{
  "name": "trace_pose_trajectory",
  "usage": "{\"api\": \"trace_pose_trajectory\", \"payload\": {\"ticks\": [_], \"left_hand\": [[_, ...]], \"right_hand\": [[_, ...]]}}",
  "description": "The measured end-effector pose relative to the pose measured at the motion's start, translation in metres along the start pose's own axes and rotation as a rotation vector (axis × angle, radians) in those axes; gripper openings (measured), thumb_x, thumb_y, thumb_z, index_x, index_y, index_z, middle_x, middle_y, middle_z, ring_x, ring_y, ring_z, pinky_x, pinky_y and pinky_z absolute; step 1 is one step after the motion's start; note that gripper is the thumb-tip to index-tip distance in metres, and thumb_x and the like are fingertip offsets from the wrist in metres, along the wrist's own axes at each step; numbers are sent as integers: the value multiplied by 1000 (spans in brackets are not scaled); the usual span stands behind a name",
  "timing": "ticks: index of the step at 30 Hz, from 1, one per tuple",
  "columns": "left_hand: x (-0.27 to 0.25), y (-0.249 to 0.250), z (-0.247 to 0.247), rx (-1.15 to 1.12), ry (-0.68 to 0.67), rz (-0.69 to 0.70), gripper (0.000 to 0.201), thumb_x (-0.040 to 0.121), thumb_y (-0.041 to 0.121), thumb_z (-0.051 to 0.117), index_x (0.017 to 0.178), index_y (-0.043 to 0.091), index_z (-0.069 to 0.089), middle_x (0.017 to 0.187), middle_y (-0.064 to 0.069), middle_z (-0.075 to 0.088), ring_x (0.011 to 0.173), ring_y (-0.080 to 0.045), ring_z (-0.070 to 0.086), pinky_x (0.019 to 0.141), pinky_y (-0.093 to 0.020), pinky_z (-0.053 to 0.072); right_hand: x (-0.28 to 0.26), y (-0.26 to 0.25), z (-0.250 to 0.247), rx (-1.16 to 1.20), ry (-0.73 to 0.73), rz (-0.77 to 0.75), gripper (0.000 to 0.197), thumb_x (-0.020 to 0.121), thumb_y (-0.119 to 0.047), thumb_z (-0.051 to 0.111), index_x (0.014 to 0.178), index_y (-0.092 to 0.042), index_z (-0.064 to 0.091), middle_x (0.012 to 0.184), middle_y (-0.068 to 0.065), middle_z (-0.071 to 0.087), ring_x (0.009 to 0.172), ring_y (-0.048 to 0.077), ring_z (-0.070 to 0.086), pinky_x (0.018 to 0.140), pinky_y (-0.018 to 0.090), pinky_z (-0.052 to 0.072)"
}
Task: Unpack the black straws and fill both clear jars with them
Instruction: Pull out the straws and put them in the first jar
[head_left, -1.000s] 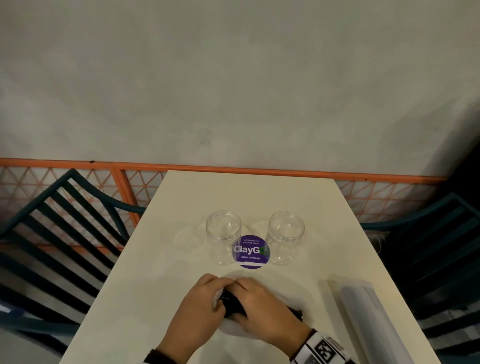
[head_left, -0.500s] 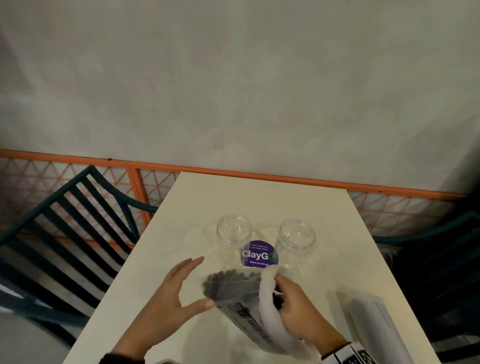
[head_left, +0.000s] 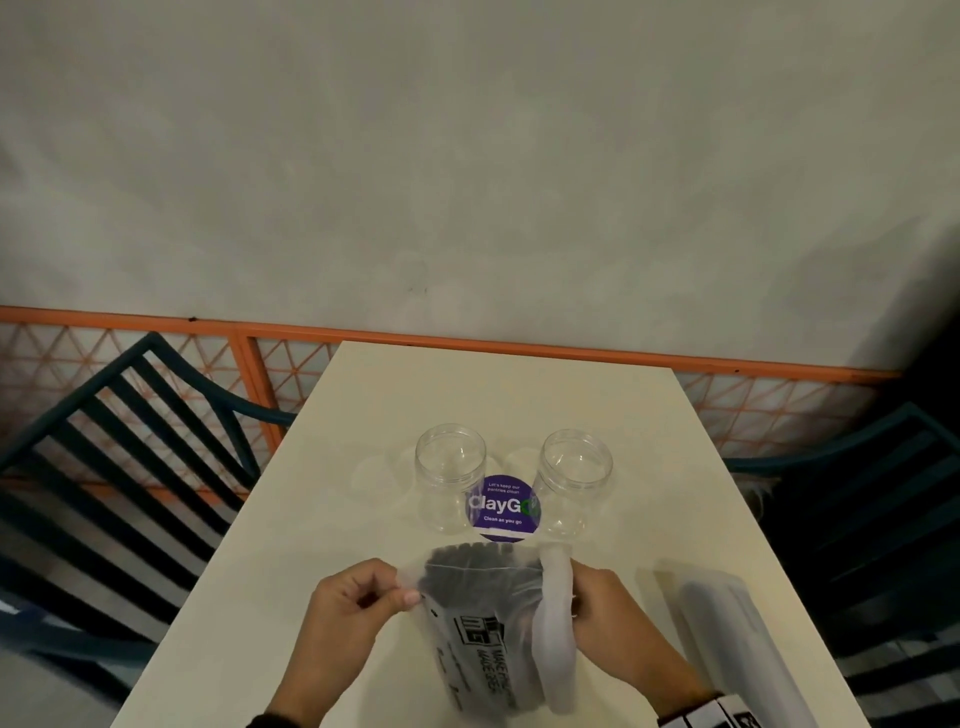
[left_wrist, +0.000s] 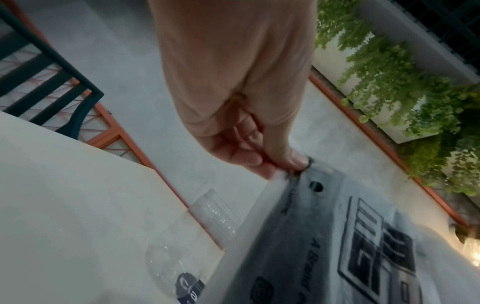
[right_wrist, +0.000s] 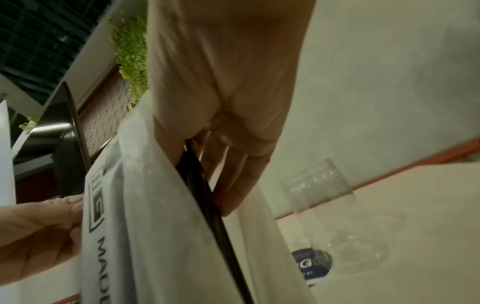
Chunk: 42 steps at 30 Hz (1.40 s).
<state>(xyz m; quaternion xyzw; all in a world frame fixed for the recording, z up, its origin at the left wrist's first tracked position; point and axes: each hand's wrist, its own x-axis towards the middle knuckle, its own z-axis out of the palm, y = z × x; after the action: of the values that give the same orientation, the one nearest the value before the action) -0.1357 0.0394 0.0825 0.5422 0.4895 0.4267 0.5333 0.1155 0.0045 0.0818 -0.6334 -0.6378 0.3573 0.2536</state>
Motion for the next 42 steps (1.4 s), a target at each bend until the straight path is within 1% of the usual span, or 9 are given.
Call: {"api": "trace_pose_trajectory", "payload": {"ticks": [6, 11, 16, 19, 22, 26, 32, 38, 42], "left_hand": [[-4, 0, 8, 37, -121, 15, 8, 86, 12, 57, 79, 15, 57, 85, -1, 64, 81, -18, 63, 76, -27, 50], [-4, 6, 9, 6, -96, 61, 41, 76, 0, 69, 102, 30, 61, 92, -4, 70, 82, -14, 67, 73, -20, 54], [0, 0, 19, 57, 74, 68, 23, 73, -3, 70, 61, 16, 70, 67, -2, 71, 58, -5, 58, 57, -9, 45], [2, -8, 19, 57, 37, 37, 18, 85, 7, 60, 74, 18, 69, 75, -11, 69, 68, -10, 59, 65, -16, 45], [0, -8, 16, -46, -66, -82, 18, 89, 25, 52, 89, 8, 58, 80, -8, 66, 81, -22, 60, 79, -30, 48], [-2, 5, 5, -92, -206, -45, 30, 83, 9, 61, 110, 23, 56, 104, 4, 70, 89, -15, 68, 81, -26, 55], [10, -3, 12, 25, -3, 48, 9, 68, 12, 77, 62, 14, 70, 60, -3, 66, 60, -14, 55, 58, -18, 44], [8, -13, 19, -103, -39, -14, 14, 76, 26, 59, 79, 15, 67, 69, 1, 68, 70, -12, 59, 65, -20, 46], [6, -9, 14, -201, -190, -43, 34, 67, 32, 67, 95, 14, 59, 84, 6, 67, 83, -15, 60, 73, -24, 48]], "right_hand": [[-5, -6, -6, 88, 60, -68, 21, 77, -14, 69, 86, -28, 56, 71, -17, 67, 67, 4, 60, 62, 11, 43], [-2, -3, -5, 235, -32, -56, 38, 75, -17, 72, 108, -24, 56, 93, -8, 69, 89, 4, 65, 76, 17, 50], [5, -1, 13, 353, 77, -13, 30, 72, -16, 74, 101, -21, 65, 91, -2, 73, 86, 7, 67, 76, 22, 51], [7, -3, 19, 439, 118, -18, 43, 58, -31, 76, 99, -27, 63, 91, -15, 73, 91, 3, 66, 75, 15, 50], [8, -7, 19, 452, 121, -53, 39, 65, -11, 78, 98, -26, 63, 96, -14, 72, 93, 5, 66, 76, 15, 50], [10, -8, 17, 505, 100, -64, 48, 66, -13, 76, 109, -25, 59, 105, -5, 69, 101, 7, 63, 80, 18, 49], [15, -14, 24, 508, 67, -57, 55, 56, -35, 75, 108, -30, 58, 102, -10, 69, 102, 3, 63, 81, 13, 48], [14, -16, 26, 526, 98, -41, 49, 64, -4, 80, 102, -29, 60, 94, -20, 72, 95, -1, 64, 75, 11, 50], [14, -14, 22, 536, 125, -54, 49, 61, -11, 82, 101, -30, 60, 94, -13, 72, 94, 0, 64, 74, 10, 49]]}}
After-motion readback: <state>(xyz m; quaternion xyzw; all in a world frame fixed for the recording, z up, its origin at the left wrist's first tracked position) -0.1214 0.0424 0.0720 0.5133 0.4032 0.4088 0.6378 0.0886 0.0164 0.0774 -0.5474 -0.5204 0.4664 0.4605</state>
